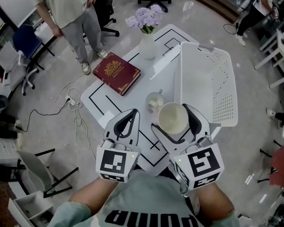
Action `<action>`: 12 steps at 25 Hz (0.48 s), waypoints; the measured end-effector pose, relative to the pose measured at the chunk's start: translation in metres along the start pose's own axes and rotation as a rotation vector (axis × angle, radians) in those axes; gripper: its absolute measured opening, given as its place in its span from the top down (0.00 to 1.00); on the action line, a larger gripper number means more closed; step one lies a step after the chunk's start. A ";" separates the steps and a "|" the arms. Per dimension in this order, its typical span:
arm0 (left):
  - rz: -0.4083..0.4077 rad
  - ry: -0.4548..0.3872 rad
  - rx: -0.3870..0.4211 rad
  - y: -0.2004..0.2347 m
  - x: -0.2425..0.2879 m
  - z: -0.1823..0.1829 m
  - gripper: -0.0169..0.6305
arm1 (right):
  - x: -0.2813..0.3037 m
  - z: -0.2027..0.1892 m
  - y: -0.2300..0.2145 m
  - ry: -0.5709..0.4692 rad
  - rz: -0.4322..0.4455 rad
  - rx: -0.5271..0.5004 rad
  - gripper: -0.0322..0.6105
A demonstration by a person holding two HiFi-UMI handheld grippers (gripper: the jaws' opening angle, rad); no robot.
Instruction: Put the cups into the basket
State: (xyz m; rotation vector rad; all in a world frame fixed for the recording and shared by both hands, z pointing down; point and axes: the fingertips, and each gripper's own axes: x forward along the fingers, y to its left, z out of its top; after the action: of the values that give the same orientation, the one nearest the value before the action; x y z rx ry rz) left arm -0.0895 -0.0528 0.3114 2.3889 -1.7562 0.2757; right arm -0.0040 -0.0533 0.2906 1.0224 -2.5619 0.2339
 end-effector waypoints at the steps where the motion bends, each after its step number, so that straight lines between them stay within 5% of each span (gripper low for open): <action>1: -0.002 -0.003 0.004 -0.004 0.003 0.003 0.97 | -0.002 0.002 -0.005 -0.004 0.000 -0.002 0.33; 12: 0.005 -0.007 0.025 -0.047 0.040 0.025 0.97 | -0.030 0.010 -0.071 -0.035 -0.016 -0.021 0.33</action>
State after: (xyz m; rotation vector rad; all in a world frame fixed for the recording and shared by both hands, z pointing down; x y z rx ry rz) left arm -0.0315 -0.0818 0.2960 2.4059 -1.7719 0.2923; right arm 0.0618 -0.0884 0.2711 1.0481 -2.5803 0.1863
